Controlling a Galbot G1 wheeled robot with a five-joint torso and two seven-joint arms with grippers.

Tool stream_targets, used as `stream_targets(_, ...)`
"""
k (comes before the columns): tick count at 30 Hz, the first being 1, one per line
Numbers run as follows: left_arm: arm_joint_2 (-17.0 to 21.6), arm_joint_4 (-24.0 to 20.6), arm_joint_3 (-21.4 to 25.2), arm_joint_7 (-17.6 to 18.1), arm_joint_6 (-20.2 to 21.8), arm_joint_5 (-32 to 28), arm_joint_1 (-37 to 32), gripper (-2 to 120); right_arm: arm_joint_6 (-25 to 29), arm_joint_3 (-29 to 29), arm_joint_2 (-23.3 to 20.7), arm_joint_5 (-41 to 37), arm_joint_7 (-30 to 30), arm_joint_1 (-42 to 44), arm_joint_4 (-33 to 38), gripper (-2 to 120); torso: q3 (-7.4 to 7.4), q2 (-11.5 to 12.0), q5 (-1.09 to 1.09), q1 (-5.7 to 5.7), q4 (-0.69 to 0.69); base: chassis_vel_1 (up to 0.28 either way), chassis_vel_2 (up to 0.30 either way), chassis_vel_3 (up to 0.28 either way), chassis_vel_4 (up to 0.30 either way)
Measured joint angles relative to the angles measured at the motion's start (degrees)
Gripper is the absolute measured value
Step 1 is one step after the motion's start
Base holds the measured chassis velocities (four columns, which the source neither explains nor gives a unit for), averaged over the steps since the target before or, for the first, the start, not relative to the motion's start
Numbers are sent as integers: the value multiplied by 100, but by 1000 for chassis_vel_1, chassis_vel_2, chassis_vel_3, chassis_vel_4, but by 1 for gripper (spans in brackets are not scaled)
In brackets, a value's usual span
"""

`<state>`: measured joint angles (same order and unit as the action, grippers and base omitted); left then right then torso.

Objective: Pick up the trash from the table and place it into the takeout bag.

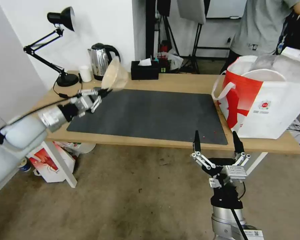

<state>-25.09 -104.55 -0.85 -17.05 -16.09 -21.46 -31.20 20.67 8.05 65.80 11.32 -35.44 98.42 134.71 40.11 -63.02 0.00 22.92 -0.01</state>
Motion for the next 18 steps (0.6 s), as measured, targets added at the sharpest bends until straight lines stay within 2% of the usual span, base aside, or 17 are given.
stream_targets(3,-5,16,-424,-63,97,-159,628,0,0,1,0,0,0,0,0,100,0,0,1,0,1,0,0,0,0)
stream_targets(10,-76,96,-804,-128,130,-262,1164,0,0,0,0,0,0,0,0,100,0,0,0,0,2,0,0,0,0)
stream_targets(15,-252,424,-1207,-190,106,-282,1723,0,0,0,0,0,0,0,0,100,-1,0,-1,0,2,0,0,0,0)
stream_targets(18,-527,700,-1624,-210,94,-284,2212,0,0,0,0,0,0,0,0,100,0,0,0,0,3,0,0,0,0)
